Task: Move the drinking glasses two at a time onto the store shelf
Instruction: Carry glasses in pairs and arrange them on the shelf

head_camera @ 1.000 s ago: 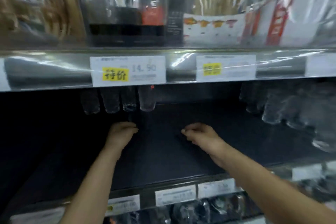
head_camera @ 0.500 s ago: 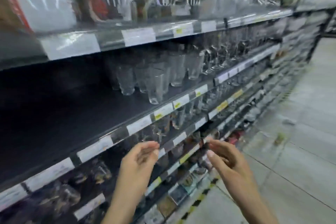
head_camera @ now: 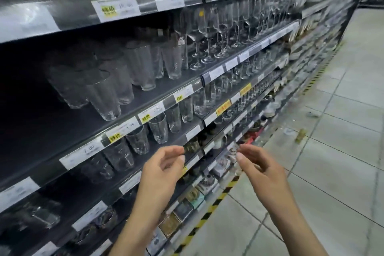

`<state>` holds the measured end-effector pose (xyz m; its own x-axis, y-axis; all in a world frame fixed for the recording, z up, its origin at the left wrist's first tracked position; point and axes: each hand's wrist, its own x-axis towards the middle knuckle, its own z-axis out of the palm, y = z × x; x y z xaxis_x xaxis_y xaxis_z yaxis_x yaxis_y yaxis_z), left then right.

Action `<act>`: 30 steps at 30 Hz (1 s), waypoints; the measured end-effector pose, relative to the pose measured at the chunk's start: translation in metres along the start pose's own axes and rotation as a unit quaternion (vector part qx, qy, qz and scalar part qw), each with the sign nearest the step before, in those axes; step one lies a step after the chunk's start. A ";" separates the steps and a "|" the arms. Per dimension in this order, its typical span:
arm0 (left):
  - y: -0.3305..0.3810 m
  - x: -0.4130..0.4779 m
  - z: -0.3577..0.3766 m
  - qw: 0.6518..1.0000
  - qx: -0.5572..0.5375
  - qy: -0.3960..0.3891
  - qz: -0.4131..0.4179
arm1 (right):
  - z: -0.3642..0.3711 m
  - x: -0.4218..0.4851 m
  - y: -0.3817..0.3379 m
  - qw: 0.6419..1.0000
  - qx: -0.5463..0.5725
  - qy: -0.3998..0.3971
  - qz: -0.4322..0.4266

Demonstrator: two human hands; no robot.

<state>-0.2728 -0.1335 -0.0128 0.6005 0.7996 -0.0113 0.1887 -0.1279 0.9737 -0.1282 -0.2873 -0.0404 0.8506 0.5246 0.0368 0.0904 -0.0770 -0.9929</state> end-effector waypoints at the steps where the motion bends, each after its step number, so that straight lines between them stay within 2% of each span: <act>1: 0.001 0.012 0.005 1.000 -0.001 0.007 -0.001 | 0.001 0.015 0.002 1.000 -0.003 -0.007 0.000; 10: 0.021 0.144 0.038 0.993 -0.010 0.119 -0.007 | 0.025 0.182 -0.013 0.994 -0.051 -0.089 -0.022; 15: 0.033 0.206 0.055 0.981 -0.032 0.190 0.005 | 0.041 0.263 -0.023 0.990 -0.039 -0.130 -0.044; 21: 0.047 0.259 0.076 0.970 -0.060 0.236 -0.002 | 0.064 0.339 -0.038 0.984 -0.034 -0.166 -0.063; 26: 0.044 0.313 0.096 0.949 -0.013 0.315 -0.024 | 0.091 0.401 -0.049 0.963 -0.048 -0.249 -0.094; 30: 0.048 0.344 0.110 0.936 0.022 0.349 -0.035 | 0.110 0.431 -0.045 0.949 -0.070 -0.285 -0.114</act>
<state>0.0283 0.0712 0.0052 -0.0646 0.9937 0.0920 0.2486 -0.0732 0.9658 0.1772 0.0353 0.0081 0.3857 0.9114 0.1433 0.3404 0.0037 -0.9403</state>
